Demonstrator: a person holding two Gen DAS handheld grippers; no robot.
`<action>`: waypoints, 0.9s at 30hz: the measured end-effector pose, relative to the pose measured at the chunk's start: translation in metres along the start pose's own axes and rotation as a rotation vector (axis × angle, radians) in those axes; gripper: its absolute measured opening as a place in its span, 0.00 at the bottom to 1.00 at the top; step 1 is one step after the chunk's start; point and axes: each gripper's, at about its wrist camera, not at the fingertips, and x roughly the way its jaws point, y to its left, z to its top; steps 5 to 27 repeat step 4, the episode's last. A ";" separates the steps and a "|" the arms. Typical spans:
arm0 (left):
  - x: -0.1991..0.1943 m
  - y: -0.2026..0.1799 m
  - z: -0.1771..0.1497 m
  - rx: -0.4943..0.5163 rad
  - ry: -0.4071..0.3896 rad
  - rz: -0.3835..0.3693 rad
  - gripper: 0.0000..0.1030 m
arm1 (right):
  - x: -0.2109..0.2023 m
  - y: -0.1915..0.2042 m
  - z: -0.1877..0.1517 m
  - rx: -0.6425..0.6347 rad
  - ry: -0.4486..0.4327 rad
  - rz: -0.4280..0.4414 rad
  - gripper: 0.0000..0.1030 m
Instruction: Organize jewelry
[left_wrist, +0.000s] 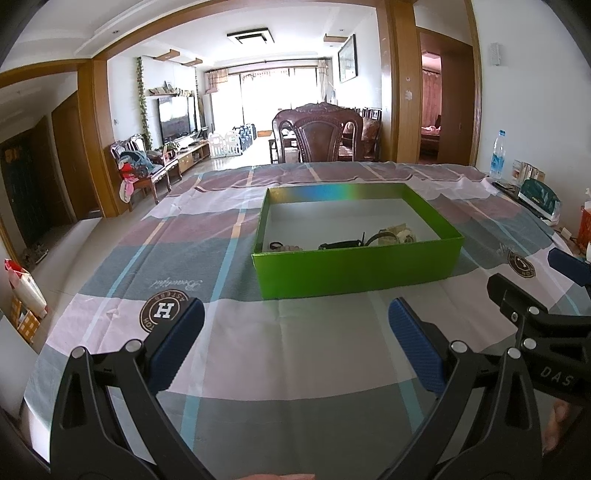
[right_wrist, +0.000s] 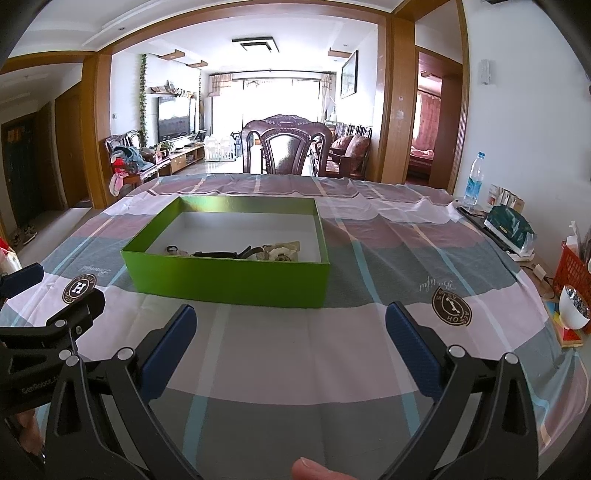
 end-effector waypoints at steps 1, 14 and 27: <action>0.001 0.000 0.000 0.001 0.002 0.000 0.96 | 0.001 0.000 -0.001 0.000 0.002 -0.001 0.97; 0.003 -0.001 -0.001 0.004 0.007 0.002 0.96 | 0.004 -0.001 -0.002 0.001 0.010 -0.001 0.97; 0.003 -0.001 -0.001 0.004 0.007 0.002 0.96 | 0.004 -0.001 -0.002 0.001 0.010 -0.001 0.97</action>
